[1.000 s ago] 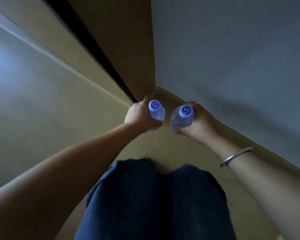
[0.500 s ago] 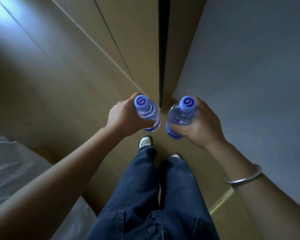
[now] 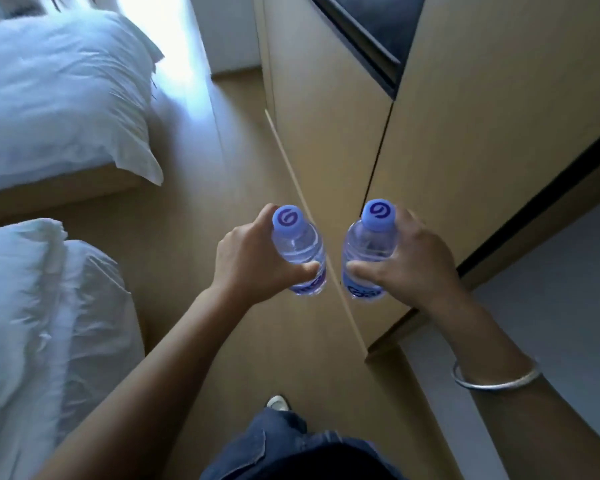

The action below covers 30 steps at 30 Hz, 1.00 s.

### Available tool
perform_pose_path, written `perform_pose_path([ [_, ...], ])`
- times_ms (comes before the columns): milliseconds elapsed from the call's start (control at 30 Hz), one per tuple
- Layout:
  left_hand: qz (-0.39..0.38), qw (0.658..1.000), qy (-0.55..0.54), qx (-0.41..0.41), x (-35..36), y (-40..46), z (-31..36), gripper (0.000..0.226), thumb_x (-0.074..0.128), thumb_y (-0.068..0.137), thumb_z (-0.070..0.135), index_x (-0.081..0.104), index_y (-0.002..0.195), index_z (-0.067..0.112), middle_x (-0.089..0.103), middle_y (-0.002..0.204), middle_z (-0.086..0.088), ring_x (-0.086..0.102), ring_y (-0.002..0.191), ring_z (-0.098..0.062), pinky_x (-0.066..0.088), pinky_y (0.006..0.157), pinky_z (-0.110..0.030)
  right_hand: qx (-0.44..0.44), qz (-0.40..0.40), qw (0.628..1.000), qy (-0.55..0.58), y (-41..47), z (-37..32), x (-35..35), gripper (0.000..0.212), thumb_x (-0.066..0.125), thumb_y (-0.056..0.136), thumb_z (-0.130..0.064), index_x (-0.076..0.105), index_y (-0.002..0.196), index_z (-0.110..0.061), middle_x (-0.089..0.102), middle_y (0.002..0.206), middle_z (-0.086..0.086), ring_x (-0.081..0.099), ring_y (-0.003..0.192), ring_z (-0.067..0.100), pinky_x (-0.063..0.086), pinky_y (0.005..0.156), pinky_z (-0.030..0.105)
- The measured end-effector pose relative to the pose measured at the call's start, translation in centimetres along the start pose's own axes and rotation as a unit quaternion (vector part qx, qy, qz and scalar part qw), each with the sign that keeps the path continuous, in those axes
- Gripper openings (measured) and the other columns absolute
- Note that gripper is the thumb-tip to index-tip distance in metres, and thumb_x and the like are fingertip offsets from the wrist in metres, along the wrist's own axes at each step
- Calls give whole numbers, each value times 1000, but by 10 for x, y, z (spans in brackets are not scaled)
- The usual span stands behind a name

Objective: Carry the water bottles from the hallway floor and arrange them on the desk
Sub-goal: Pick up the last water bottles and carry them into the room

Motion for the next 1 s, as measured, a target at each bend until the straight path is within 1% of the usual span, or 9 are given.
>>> perform_pose_path([
  [100, 19, 999, 30, -4, -32, 23, -25, 56, 66, 47, 56, 56, 99, 35, 56, 67, 12, 60, 71, -22, 37, 64, -24, -26, -14, 1000, 3, 29, -39, 17, 60, 79, 56, -39, 52, 108, -21, 55, 101, -1, 55, 91, 22, 47, 73, 34],
  [200, 27, 998, 51, -16, -61, 43, -53, 57, 64, 48, 58, 56, 100, 38, 57, 68, 11, 57, 70, -19, 35, 64, -24, -45, -24, 999, 11, 57, -78, 36, 59, 77, 58, -40, 52, 108, -23, 56, 102, -2, 56, 92, 21, 49, 77, 36],
  [400, 50, 994, 90, -36, -110, 79, -110, 63, 54, 45, 67, 57, 96, 31, 65, 72, 7, 61, 71, -19, 44, 64, -28, -84, -46, 995, 20, 109, -148, 76, 59, 78, 58, -39, 52, 108, -22, 57, 100, -2, 56, 91, 21, 46, 73, 32],
  [567, 92, 990, 81, -69, -144, 112, -148, 57, 63, 48, 64, 57, 95, 31, 62, 71, 11, 58, 69, -16, 35, 63, -24, -111, -79, 990, 18, 155, -192, 107, 61, 77, 57, -42, 52, 110, -25, 58, 103, -2, 58, 92, 21, 50, 77, 35],
  [633, 104, 989, 79, -72, -153, 130, -160, 59, 65, 49, 64, 58, 98, 30, 65, 76, 9, 61, 73, -18, 37, 65, -25, -123, -87, 988, 17, 177, -207, 120, 61, 77, 56, -43, 51, 109, -27, 57, 100, -4, 58, 89, 20, 46, 73, 31],
  [700, 106, 987, 88, -83, -162, 152, -171, 63, 60, 47, 65, 59, 100, 31, 69, 81, 7, 64, 79, -20, 42, 67, -26, -137, -94, 986, 9, 200, -221, 131, 57, 75, 56, -45, 50, 106, -32, 53, 95, -7, 54, 82, 17, 39, 66, 27],
  [833, 112, 984, 102, -94, -174, 205, -193, 61, 64, 47, 65, 58, 100, 35, 69, 79, 7, 64, 80, -20, 39, 65, -26, -159, -112, 981, 9, 257, -245, 152, 57, 70, 53, -52, 48, 104, -40, 50, 91, -11, 50, 79, 13, 35, 66, 24],
  [900, 129, 982, 104, -92, -180, 236, -205, 67, 56, 44, 70, 59, 102, 36, 69, 81, 9, 65, 81, -19, 39, 65, -25, -174, -117, 978, 7, 291, -257, 160, 60, 68, 52, -53, 49, 107, -39, 51, 92, -13, 51, 80, 12, 35, 66, 24],
  [1000, 147, 979, 108, -86, -187, 285, -221, 75, 46, 41, 77, 59, 103, 36, 70, 85, 9, 66, 83, -18, 41, 66, -26, -190, -116, 975, -2, 343, -277, 168, 58, 71, 55, -49, 49, 107, -40, 50, 89, -14, 51, 79, 12, 32, 57, 20],
])
Point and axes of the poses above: each hand's wrist, its own y-axis towards the middle knuckle, its own x-axis out of the palm, z = x × y, the point moved 4 cm from there along y, towards the middle knuckle
